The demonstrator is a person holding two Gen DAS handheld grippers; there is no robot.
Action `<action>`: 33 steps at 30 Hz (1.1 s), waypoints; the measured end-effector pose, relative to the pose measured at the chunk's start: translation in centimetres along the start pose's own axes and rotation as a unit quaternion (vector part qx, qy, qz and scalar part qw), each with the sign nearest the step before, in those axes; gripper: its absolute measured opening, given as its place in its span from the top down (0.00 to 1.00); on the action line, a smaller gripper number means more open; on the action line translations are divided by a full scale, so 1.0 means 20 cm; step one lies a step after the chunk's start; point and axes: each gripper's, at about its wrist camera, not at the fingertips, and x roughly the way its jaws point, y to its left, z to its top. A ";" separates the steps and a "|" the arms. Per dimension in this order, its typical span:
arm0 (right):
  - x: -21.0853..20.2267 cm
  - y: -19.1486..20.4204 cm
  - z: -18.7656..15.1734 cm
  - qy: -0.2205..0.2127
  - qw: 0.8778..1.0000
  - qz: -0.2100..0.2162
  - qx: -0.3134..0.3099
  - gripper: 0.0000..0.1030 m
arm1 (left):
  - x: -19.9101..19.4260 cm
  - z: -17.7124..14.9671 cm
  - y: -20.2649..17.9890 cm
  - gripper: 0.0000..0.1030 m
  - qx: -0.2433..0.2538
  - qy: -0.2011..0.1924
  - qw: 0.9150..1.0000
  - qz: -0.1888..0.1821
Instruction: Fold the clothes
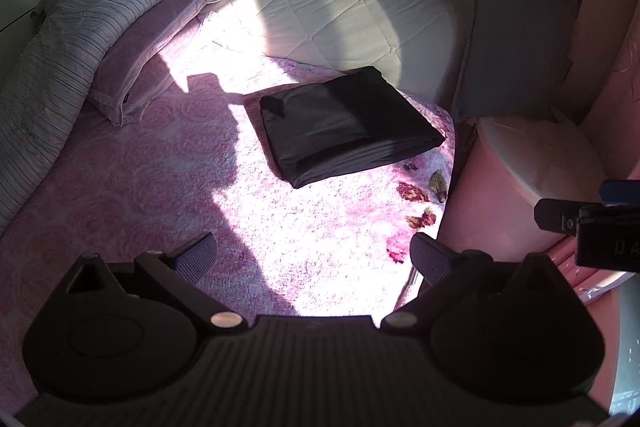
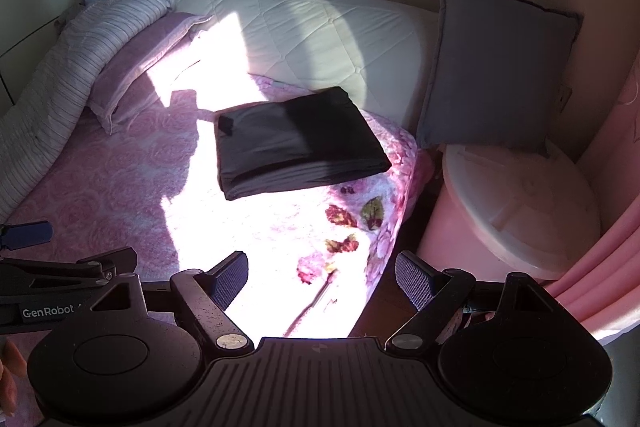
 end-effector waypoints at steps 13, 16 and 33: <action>0.44 -0.30 0.21 0.032 0.999 0.027 -0.025 0.18 | 0.43 0.22 -0.24 0.03 -0.031 0.038 0.999 0.023; 0.51 -0.35 0.26 0.039 0.998 0.035 -0.032 0.18 | 0.50 0.27 -0.29 0.03 -0.034 0.043 0.998 0.025; 0.63 -0.48 0.36 0.048 0.997 0.036 -0.045 0.19 | 0.64 0.32 -0.37 0.04 -0.043 0.044 0.998 0.016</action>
